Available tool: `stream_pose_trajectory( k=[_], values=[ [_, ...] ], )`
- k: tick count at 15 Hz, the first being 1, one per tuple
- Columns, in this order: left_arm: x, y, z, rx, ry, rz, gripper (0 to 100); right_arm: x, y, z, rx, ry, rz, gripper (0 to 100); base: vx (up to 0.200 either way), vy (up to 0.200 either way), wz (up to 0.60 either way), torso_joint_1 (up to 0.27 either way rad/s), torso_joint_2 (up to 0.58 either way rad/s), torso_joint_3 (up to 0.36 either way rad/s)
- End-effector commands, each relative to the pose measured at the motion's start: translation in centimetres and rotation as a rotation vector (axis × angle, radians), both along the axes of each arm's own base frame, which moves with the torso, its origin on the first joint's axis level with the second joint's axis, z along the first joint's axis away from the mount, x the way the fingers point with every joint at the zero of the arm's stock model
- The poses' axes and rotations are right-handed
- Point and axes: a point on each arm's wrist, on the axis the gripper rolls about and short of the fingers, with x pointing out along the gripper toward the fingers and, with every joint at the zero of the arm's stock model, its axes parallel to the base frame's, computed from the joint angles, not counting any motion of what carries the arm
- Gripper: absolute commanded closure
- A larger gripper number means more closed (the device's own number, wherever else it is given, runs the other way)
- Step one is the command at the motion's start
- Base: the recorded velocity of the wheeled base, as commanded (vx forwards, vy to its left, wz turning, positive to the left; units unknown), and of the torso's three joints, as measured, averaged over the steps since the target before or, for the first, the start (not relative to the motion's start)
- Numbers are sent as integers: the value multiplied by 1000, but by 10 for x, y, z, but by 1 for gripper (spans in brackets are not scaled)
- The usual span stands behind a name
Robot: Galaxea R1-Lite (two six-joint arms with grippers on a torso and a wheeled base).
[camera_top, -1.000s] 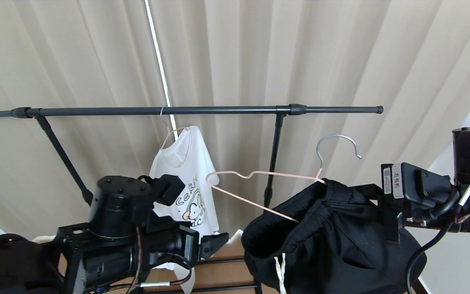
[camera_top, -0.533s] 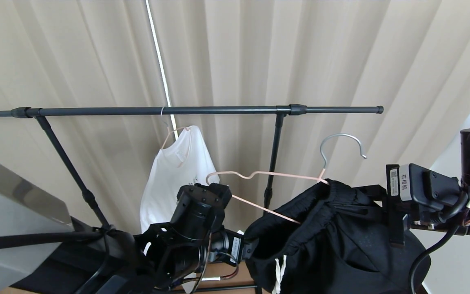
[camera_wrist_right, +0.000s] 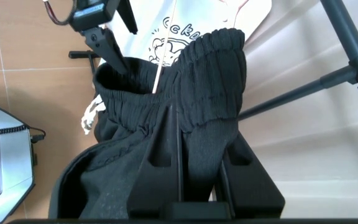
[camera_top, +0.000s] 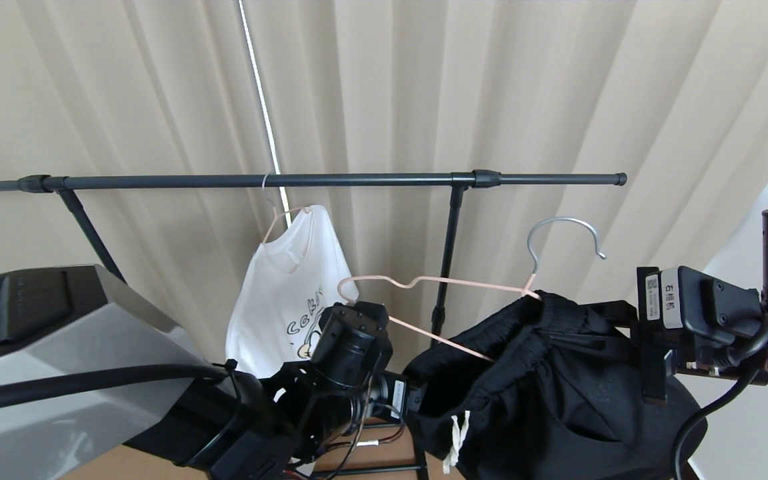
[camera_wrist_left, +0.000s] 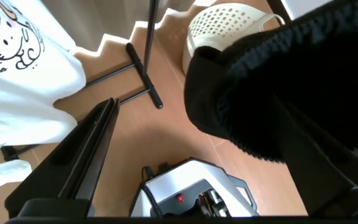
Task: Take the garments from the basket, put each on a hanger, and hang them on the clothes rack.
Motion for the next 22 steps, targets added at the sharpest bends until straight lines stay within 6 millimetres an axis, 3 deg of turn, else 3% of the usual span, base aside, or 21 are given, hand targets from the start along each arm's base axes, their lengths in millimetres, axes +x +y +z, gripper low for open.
stream_pose_trajectory(
  k=[1, 8, 9, 16, 22],
  values=[
    [4, -3, -10, 13, 13, 23, 0, 0, 0, 0, -1, 0, 2, 100, 0, 0, 0, 0, 0, 0],
    [8, -6, -14, 8, 8, 28, 0, -2, 0, 0, 0, -3, 2, 100, 0, 0, 0, 0, 0, 0],
    [6, -7, -13, -2, -5, 24, 100, -2, 0, 0, 0, -3, 2, 100, 0, 0, 0, 0, 0, 0],
    [-5, 6, 9, -24, -48, 36, 100, 4, -6, 0, 2, 4, -29, 100, 0, 0, 0, 0, 0, 0],
    [-11, 16, 22, -25, -83, 61, 100, 15, -4, -13, -16, 55, -33, 100, 0, 0, 0, 0, 0, 0]
  ],
)
